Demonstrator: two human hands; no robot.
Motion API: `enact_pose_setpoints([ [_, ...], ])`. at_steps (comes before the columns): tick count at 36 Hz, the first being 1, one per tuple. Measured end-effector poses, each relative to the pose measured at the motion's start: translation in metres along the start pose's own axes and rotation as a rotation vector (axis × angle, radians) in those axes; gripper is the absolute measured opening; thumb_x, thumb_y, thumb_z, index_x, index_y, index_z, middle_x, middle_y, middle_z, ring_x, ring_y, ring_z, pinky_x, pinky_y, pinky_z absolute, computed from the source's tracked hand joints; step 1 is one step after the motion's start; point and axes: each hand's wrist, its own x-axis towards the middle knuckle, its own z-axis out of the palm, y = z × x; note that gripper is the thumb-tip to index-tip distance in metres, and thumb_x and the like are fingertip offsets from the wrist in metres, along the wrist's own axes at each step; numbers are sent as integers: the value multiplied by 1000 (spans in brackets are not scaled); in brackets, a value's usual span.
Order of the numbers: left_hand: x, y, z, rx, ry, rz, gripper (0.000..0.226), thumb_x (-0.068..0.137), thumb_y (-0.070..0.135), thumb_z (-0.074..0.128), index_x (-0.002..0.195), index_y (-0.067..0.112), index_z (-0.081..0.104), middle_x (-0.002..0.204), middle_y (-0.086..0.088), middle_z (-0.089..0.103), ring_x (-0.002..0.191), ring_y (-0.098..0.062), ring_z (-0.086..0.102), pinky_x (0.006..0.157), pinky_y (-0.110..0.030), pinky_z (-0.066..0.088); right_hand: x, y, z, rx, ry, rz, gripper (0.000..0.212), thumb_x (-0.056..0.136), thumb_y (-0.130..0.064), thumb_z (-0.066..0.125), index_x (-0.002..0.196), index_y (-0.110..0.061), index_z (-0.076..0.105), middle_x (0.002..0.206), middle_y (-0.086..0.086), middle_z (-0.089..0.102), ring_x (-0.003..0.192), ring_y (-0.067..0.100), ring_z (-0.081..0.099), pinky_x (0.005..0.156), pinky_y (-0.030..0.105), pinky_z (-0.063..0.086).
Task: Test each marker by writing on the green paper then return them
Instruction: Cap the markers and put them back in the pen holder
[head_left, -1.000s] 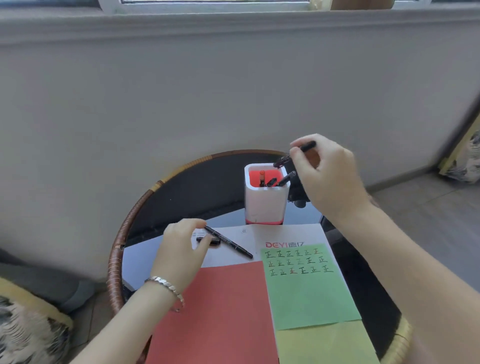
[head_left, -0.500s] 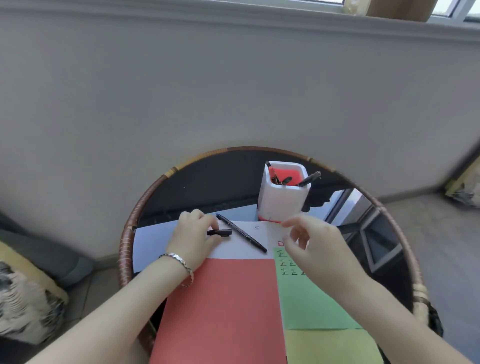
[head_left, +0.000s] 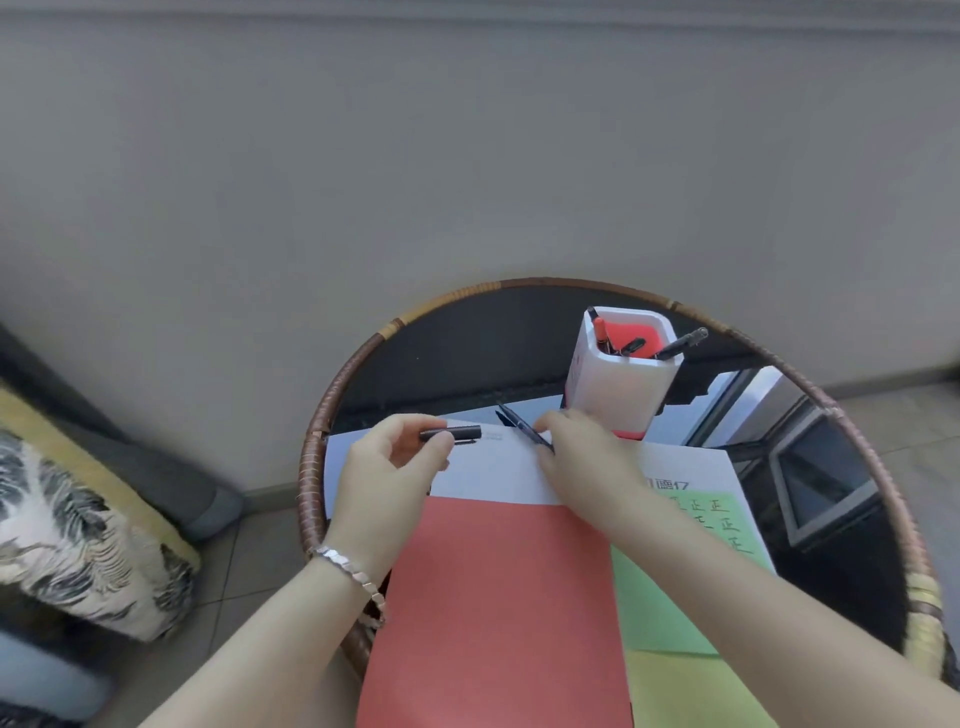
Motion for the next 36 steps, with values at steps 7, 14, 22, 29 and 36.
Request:
enact_pose_setpoints([
  [7,-3,5,16,-249,3,-215,11,88,9,57,85,17,63,82,1,67,69,-1,66,55,-16,49,-33,22,-34,404,130,-57,24,94,-15,39,111,-18,56,102,2,55,76,7,52,65,20,43],
  [14,-10,22,47,-353,-109,-269,12,88,7,55,86,15,63,72,4,70,61,-1,64,54,-18,48,-80,54,-69,626,138,-33,8,87,-24,57,94,-29,55,74,-5,57,47,4,49,42,12,35],
  [22,-22,35,69,-318,-232,-242,15,88,6,55,82,16,65,64,7,69,58,-1,61,59,-23,47,-111,79,-81,623,237,-82,13,78,-21,68,79,-33,62,79,-8,63,60,12,59,56,22,48],
  [29,-27,36,73,-261,-295,-241,13,87,6,56,87,15,66,72,3,69,61,0,62,59,-21,48,-115,89,-82,562,243,-107,15,77,-25,68,86,-36,61,82,-9,63,64,18,59,62,33,49],
  [36,-31,40,74,-211,-393,-187,14,85,4,59,82,16,67,65,5,68,59,-3,61,55,-16,49,-114,90,-81,509,234,-156,16,76,-26,71,76,-39,62,87,-15,62,69,16,57,61,22,47],
])
